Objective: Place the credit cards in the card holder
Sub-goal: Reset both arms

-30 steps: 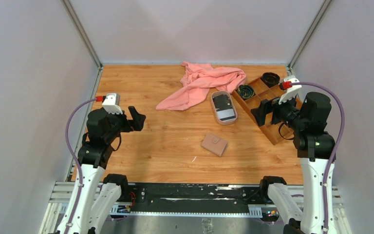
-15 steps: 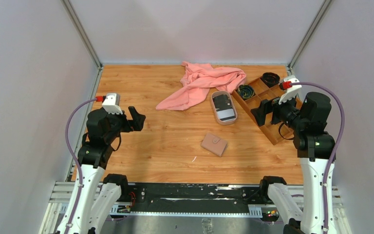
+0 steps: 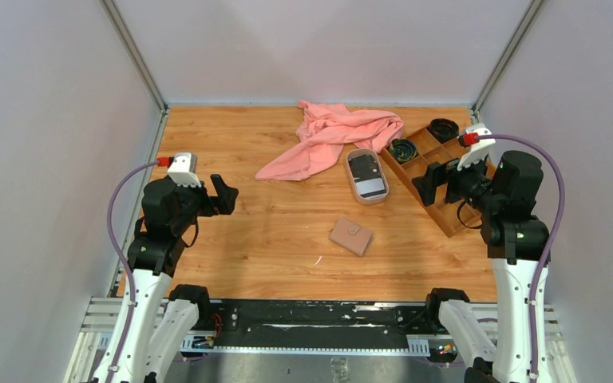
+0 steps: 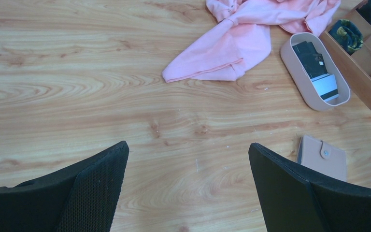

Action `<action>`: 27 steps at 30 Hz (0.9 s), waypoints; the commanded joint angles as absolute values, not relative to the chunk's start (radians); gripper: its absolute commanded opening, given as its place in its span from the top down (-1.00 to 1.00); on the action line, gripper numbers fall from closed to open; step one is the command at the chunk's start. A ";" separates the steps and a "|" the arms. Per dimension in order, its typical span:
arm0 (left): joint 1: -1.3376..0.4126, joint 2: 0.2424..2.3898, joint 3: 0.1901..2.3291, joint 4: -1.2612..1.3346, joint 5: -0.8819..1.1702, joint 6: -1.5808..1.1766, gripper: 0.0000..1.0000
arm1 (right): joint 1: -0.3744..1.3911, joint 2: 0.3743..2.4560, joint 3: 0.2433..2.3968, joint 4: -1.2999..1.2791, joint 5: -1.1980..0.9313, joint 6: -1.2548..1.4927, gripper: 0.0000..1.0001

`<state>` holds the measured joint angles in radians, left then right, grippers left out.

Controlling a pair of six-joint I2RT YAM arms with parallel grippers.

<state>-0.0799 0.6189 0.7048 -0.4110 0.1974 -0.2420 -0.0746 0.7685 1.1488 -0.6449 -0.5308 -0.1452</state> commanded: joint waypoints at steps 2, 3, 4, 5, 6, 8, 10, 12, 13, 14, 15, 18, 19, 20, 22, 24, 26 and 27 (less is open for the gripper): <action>-0.074 0.606 0.689 -0.400 0.188 -0.227 -1.00 | -0.089 0.764 1.158 -0.635 -0.512 -0.133 -1.00; -0.074 0.606 0.689 -0.402 0.188 -0.227 -1.00 | -0.090 0.764 1.158 -0.635 -0.510 -0.133 -1.00; -0.074 0.606 0.689 -0.403 0.187 -0.226 -1.00 | -0.090 0.765 1.158 -0.635 -0.505 -0.133 -1.00; -0.074 0.606 0.688 -0.406 0.187 -0.224 -1.00 | -0.090 0.767 1.159 -0.634 -0.498 -0.133 -1.00; -0.074 0.605 0.687 -0.408 0.186 -0.223 -1.00 | -0.090 0.768 1.160 -0.635 -0.495 -0.136 -1.00; -0.074 0.600 0.685 -0.409 0.181 -0.220 -1.00 | -0.089 0.772 1.163 -0.635 -0.495 -0.138 -1.00; -0.074 0.596 0.684 -0.411 0.178 -0.218 -1.00 | -0.089 0.777 1.163 -0.635 -0.498 -0.137 -1.00; -0.074 0.596 0.683 -0.413 0.176 -0.215 -1.00 | -0.090 0.779 1.164 -0.633 -0.496 -0.133 -1.00; -0.074 0.596 0.683 -0.413 0.176 -0.215 -1.00 | -0.090 0.778 1.163 -0.632 -0.492 -0.129 -1.00; -0.074 0.596 0.683 -0.413 0.176 -0.214 -1.00 | -0.090 0.777 1.163 -0.630 -0.486 -0.127 -1.00; -0.074 0.597 0.683 -0.413 0.175 -0.213 -1.00 | -0.090 0.775 1.162 -0.630 -0.484 -0.125 -1.00; -0.074 0.598 0.683 -0.413 0.173 -0.212 -1.00 | -0.090 0.768 1.156 -0.630 -0.482 -0.120 -1.00; -0.074 0.597 0.683 -0.413 0.172 -0.212 -1.00 | -0.090 0.765 1.154 -0.630 -0.481 -0.119 -1.00; -0.074 0.598 0.683 -0.413 0.172 -0.212 -1.00 | -0.090 0.763 1.152 -0.628 -0.482 -0.118 -1.00; -0.074 0.597 0.683 -0.413 0.172 -0.210 -1.00 | -0.090 0.760 1.149 -0.629 -0.480 -0.118 -1.00; -0.074 0.598 0.683 -0.413 0.171 -0.210 -1.00 | -0.091 0.759 1.146 -0.629 -0.475 -0.120 -1.00; -0.074 0.597 0.683 -0.413 0.171 -0.210 -1.00 | -0.091 0.759 1.145 -0.628 -0.471 -0.120 -1.00; -0.074 0.596 0.681 -0.413 0.171 -0.210 -1.00 | -0.090 0.759 1.144 -0.627 -0.472 -0.120 -1.00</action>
